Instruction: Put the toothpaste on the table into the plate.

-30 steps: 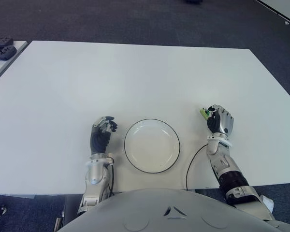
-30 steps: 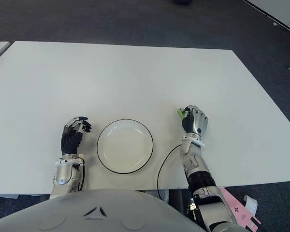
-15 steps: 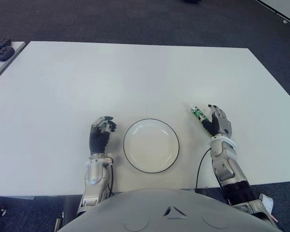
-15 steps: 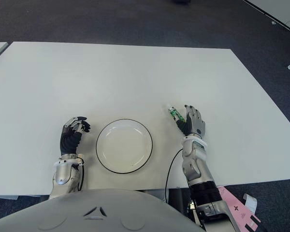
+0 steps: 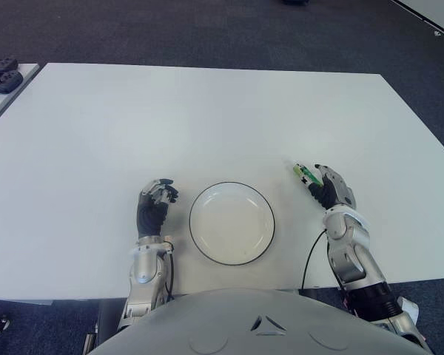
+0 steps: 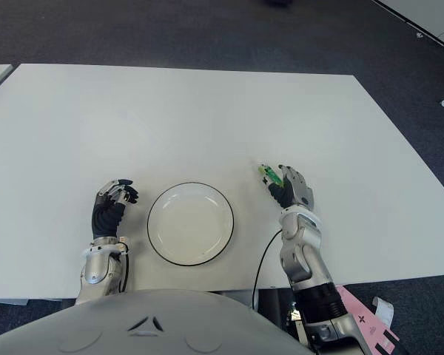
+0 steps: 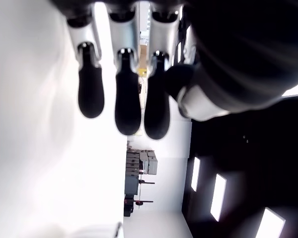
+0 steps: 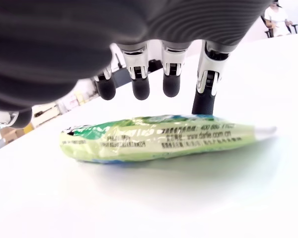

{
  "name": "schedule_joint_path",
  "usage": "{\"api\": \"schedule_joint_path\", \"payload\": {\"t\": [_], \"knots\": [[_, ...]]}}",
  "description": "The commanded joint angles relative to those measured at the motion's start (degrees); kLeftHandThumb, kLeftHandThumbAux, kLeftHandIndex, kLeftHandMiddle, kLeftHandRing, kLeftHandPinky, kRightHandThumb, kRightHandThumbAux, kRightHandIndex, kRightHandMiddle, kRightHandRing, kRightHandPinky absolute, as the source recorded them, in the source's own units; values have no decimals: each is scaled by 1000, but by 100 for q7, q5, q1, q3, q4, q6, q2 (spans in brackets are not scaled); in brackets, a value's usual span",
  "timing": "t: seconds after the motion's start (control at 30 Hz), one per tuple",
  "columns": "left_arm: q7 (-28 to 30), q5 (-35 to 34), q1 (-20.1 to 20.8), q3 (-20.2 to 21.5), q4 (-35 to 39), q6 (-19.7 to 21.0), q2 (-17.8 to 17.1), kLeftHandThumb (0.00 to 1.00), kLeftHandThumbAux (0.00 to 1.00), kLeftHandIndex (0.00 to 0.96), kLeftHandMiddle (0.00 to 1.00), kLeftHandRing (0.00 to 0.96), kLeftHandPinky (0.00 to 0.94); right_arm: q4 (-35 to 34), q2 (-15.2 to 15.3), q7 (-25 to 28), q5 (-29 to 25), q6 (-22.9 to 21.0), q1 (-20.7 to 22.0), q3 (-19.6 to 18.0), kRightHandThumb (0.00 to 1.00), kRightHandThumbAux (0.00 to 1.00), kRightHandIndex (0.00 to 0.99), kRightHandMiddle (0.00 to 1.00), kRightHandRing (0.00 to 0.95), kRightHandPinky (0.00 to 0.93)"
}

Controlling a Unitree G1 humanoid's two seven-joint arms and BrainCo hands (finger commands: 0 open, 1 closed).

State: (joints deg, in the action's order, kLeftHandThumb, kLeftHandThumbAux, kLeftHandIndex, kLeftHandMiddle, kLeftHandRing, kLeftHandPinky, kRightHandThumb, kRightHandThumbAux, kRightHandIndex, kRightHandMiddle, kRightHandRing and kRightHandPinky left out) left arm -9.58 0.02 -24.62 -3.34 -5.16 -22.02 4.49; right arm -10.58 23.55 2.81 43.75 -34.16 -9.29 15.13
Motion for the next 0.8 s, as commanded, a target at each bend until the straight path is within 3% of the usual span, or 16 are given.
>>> {"api": "schedule_joint_path", "payload": {"t": [0.03,0.5,0.8], "knots": [[-32,-10,-97,-36,-156,196,216,704,717,430,574,569,545,-33,-37,425,54,-182,-299,284,479,106,0,0,0,0],[-36,6,-147,-46,-112,205,209,703,718,430,572,569,546,-29,186,629,1120,-185,-496,862,528,125,0,0,0,0],[-68,27,-194,-54,-36,287,224,704,718,430,571,567,542,239,167,767,1740,-255,-544,1132,527,135,0,0,0,0]]}}
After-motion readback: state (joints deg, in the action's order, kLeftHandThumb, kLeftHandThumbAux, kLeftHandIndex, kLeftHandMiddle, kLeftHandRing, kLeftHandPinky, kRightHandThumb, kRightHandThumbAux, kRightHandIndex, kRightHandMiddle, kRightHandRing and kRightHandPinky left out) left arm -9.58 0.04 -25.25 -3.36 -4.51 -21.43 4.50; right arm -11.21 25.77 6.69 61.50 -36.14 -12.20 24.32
